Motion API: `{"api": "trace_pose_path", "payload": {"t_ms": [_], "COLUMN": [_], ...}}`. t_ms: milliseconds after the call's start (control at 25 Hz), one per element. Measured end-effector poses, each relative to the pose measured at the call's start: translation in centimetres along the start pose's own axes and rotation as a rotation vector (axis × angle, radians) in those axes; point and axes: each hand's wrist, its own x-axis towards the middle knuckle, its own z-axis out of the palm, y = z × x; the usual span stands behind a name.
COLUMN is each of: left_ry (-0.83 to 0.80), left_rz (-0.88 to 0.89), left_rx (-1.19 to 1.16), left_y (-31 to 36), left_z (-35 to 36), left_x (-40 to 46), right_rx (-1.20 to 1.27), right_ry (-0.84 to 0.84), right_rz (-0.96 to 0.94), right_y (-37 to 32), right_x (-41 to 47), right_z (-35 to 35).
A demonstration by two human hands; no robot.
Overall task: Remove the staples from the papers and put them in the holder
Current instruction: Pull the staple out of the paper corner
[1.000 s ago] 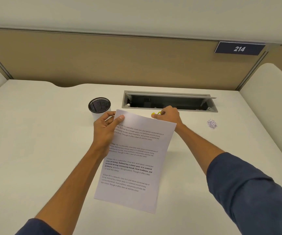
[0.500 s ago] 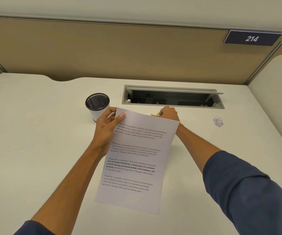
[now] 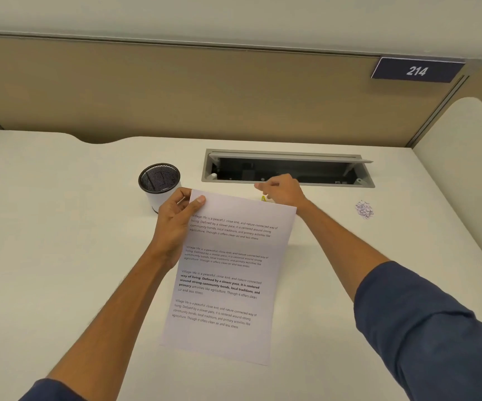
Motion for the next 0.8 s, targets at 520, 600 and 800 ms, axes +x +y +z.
{"api": "trace_pose_path", "payload": {"t_ms": [520, 600, 800], "left_ry": [-0.042, -0.026, -0.044], "left_rz": [0.015, 0.031, 0.065], "left_rx": [-0.040, -0.041, -0.138], "left_y": [1.9, 2.6, 4.5], "left_z": [1.3, 1.5, 2.3], "left_x": [-1.2, -1.6, -2.2], "right_rx": [0.220, 0.257, 0.387], "right_ry": [-0.569, -0.519, -0.427], "right_rz": [-0.366, -0.386, -0.420], "right_y": [-9.1, -9.3, -10.2], "right_x": [-8.5, -9.1, -10.3], "right_z": [-3.5, -3.5, -3.9]}}
